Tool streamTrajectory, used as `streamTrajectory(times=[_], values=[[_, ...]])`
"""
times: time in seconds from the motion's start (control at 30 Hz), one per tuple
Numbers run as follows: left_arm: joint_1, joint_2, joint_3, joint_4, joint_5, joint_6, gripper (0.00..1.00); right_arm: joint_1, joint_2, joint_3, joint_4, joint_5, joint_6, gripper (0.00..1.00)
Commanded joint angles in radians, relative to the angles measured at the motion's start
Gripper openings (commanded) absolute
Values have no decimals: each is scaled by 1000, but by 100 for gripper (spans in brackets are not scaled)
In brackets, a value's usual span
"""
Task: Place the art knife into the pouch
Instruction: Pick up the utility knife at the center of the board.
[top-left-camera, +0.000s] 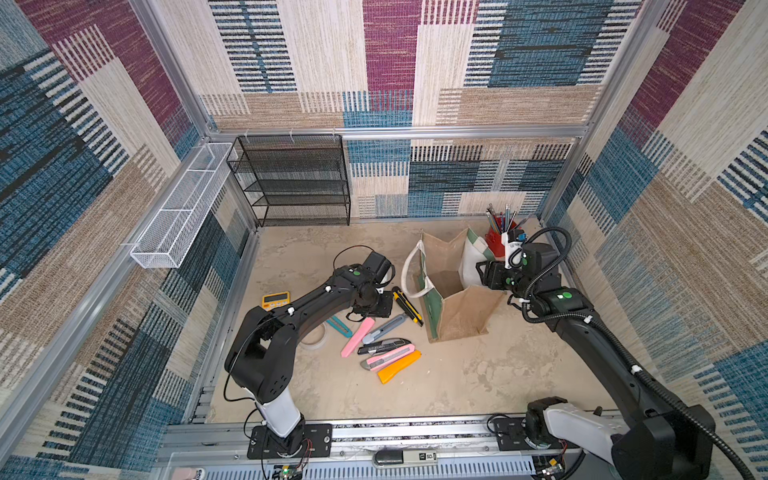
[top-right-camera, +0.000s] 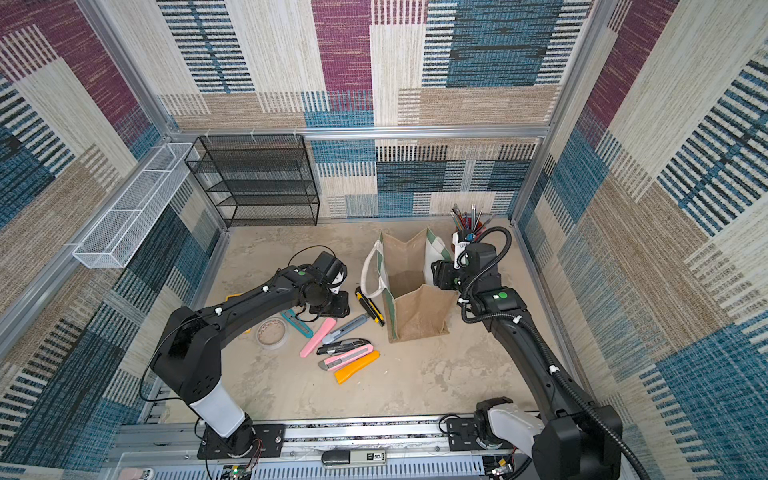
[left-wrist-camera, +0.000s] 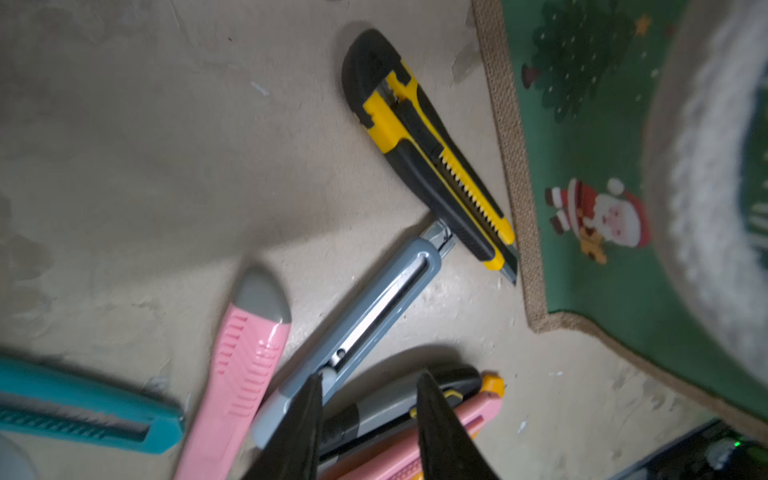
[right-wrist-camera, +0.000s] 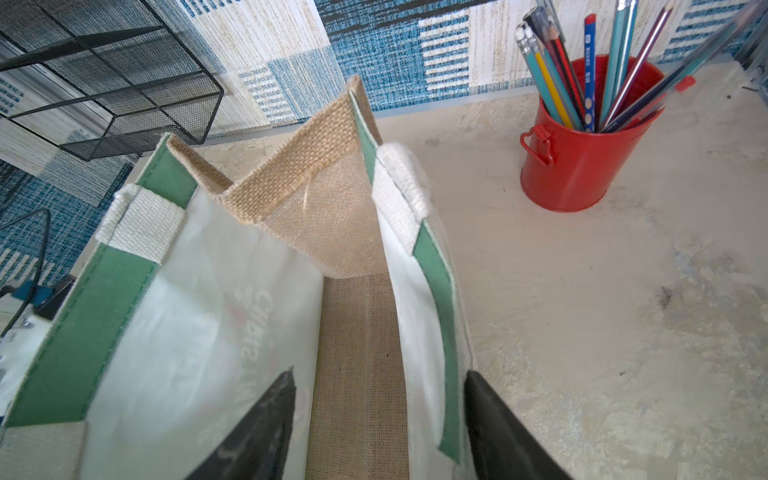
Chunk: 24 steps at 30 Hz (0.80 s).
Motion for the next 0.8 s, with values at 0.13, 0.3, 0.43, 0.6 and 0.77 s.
streamTrajectory(times=[0.13, 0.3, 0.43, 0.6, 0.77], values=[[2, 41, -37, 288, 68, -250, 41, 2, -29, -10, 35, -27, 18, 75], [2, 98, 7, 319, 82, -258, 43, 2, -51, -28, 51, -24, 12, 76], [2, 148, 44, 301, 82, -252, 43, 2, -59, -34, 55, -21, 9, 81], [2, 176, 49, 304, 77, -261, 43, 1, -69, -37, 51, -24, -2, 81], [3, 198, 57, 321, 69, -270, 43, 2, -79, -42, 50, -25, -9, 81]])
